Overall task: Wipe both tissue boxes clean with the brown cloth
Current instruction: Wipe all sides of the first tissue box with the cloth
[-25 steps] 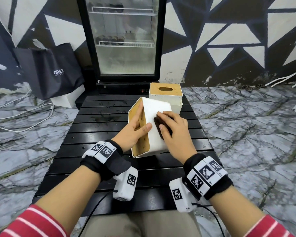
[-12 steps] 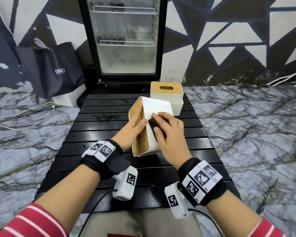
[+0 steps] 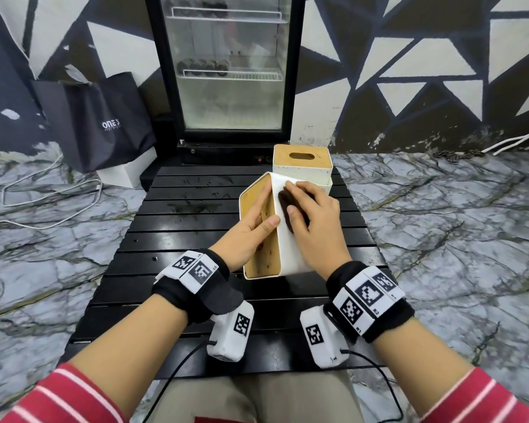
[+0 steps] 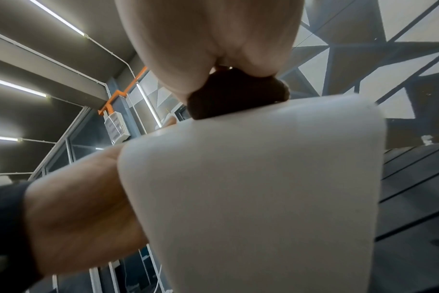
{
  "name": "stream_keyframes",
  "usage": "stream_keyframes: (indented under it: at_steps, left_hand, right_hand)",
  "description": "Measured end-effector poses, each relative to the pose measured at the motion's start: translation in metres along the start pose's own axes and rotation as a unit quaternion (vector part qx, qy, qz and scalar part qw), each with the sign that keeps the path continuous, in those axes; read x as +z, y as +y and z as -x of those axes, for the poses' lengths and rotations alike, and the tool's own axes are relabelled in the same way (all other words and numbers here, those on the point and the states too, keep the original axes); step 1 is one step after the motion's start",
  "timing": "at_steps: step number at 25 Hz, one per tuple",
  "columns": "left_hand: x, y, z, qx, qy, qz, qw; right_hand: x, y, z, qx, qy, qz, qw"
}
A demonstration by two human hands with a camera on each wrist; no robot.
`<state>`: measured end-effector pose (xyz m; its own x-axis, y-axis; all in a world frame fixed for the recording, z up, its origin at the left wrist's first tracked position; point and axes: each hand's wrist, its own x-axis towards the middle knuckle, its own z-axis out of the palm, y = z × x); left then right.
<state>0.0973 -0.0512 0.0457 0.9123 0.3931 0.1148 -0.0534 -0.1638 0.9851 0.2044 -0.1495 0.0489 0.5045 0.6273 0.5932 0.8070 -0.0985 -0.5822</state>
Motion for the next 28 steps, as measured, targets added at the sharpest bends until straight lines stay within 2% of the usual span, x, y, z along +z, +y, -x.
stream_keyframes:
  at_steps: [3, 8, 12, 19, 23, 28]
  left_hand:
    - [0.002, 0.004, 0.001, -0.003, 0.002, -0.013, 1.000]
    - [0.005, 0.005, -0.003, 0.002, 0.003, -0.066, 0.998]
    - [0.006, 0.007, 0.001, -0.002, 0.000, -0.047, 0.999]
    - [0.008, 0.014, 0.005, 0.004, -0.015, -0.058, 0.998]
    - [0.001, 0.006, 0.007, -0.003, -0.008, -0.040, 0.999]
    - [0.001, 0.007, 0.014, -0.010, -0.008, -0.059, 0.998]
  right_hand:
    - [-0.001, 0.001, 0.004, 0.018, 0.006, 0.011, 1.000]
    - [-0.006, -0.003, -0.016, -0.029, -0.027, 0.025, 0.999]
    - [-0.013, 0.009, -0.021, -0.005, -0.027, 0.047, 0.999]
    - [-0.020, -0.001, -0.030, -0.033, -0.078, 0.046, 0.995]
    - [-0.032, 0.009, -0.037, -0.015, -0.116, 0.067, 0.991]
    - [-0.050, 0.020, -0.032, 0.048, -0.163, 0.067, 0.983]
